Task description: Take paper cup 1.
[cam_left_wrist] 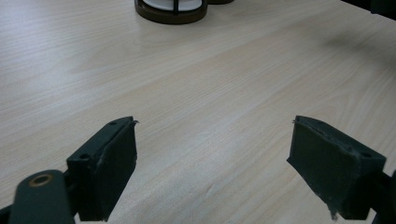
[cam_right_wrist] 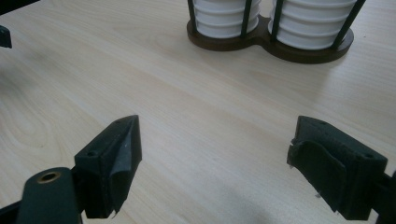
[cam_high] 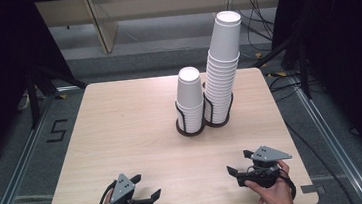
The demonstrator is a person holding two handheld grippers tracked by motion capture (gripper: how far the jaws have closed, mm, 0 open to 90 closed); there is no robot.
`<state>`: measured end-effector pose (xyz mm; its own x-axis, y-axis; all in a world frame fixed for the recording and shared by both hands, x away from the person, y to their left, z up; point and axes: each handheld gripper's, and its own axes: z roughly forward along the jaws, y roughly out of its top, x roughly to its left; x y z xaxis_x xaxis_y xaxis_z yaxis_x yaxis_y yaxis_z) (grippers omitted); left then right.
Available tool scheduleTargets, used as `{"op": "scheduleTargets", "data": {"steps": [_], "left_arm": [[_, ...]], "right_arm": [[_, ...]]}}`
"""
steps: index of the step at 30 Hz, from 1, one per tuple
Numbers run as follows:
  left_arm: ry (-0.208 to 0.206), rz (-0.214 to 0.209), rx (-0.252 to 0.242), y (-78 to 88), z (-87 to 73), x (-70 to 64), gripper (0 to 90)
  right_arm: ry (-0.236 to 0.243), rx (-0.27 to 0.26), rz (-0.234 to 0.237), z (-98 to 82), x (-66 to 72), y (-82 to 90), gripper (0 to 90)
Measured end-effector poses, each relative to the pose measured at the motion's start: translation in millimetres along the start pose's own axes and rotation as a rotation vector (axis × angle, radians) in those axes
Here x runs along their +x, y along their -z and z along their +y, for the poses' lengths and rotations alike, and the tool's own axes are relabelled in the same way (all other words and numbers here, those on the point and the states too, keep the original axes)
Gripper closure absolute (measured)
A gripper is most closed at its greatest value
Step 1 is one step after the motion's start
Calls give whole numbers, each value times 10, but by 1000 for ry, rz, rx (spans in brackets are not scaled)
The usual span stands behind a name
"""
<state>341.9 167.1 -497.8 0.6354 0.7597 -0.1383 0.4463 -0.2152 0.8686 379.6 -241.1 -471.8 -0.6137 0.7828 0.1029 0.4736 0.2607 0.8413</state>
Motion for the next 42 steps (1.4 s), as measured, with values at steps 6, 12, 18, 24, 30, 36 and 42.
{"op": "scheduleTargets", "data": {"steps": [6,12,18,24,30,36,42], "left_arm": [[-1,0,0,4,0,6,146],[3,-3,-2,-3,-3,-2,146],[5,-10,-9,-9,-4,13,146],[3,-10,-4,-6,-6,12,146],[0,3,4,7,0,17,146],[-1,-1,5,8,3,10,146],[1,-3,2,13,3,13,146]], "right_arm": [[18,-2,-13,16,0,-3,169],[23,-15,-4,54,12,-19,185],[42,-35,-31,103,1,-24,185],[33,-25,-8,164,49,-66,175],[56,-35,0,277,93,-111,175],[68,-59,6,491,113,-167,175],[87,-94,16,676,145,-248,171]]}}
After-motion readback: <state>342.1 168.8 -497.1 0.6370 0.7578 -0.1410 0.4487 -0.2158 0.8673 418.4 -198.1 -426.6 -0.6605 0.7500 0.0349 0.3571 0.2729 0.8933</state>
